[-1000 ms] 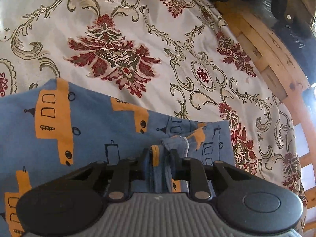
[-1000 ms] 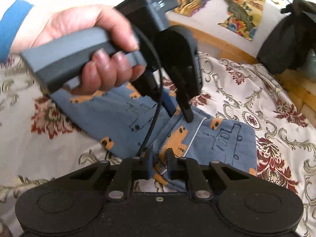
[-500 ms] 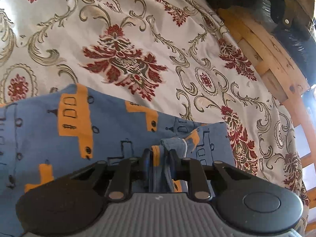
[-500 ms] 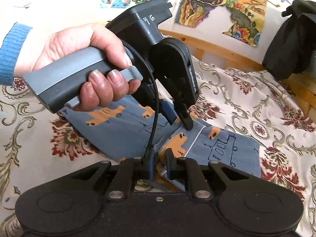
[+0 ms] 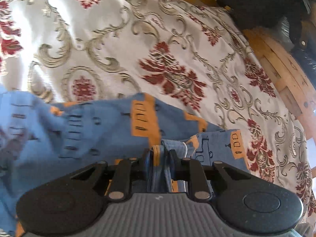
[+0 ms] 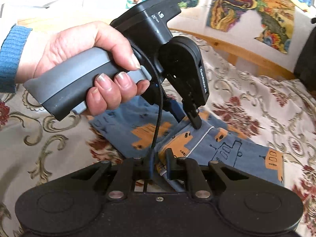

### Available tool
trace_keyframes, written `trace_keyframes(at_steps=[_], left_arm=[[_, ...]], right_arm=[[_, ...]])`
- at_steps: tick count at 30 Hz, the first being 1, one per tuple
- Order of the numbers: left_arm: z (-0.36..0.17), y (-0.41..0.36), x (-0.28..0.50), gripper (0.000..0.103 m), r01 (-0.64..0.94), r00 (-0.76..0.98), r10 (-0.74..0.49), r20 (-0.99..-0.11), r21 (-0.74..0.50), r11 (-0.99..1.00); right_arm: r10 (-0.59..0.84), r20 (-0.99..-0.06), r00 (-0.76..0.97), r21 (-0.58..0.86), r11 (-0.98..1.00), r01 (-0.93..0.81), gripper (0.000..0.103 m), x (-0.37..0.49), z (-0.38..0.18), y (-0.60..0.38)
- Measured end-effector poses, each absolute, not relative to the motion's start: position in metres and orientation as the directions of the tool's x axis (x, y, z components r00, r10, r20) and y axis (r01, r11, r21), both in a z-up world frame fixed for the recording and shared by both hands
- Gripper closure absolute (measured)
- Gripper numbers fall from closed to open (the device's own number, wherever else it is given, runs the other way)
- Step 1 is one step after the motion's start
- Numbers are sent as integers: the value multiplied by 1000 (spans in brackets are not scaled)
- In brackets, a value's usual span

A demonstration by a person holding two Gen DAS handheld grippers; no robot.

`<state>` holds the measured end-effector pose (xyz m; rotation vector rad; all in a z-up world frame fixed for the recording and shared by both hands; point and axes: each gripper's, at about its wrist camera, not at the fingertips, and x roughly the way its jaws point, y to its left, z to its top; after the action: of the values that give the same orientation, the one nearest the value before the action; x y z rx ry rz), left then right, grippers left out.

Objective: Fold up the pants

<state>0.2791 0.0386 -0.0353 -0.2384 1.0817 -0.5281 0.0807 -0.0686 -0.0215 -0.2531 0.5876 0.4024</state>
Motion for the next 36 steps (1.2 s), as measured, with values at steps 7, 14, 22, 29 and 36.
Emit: trace_keyframes(at_steps=[7, 14, 22, 29, 36], left_arm=[[-42, 47, 271, 79, 316, 398, -458, -795, -350, 882], [-31, 53, 261, 67, 302, 463, -490, -738, -388, 871], [-11, 26, 204, 50, 409, 597, -523, -609, -330, 851], [-11, 10, 182, 50, 423, 655, -480, -584, -243, 873], [-38, 57, 179, 46, 264, 625, -293, -724, -156, 952]], right_arm=[[323, -621, 715, -119, 862, -493, 89, 85, -31, -48], [340, -627, 701, -144, 834, -533, 42, 76, -7, -93], [43, -507, 861, -417, 862, -288, 42, 123, -16, -198], [4, -497, 868, -419, 875, -244, 36, 167, -52, -198], [-21, -467, 884, -422, 884, -202, 28, 161, -50, -202]])
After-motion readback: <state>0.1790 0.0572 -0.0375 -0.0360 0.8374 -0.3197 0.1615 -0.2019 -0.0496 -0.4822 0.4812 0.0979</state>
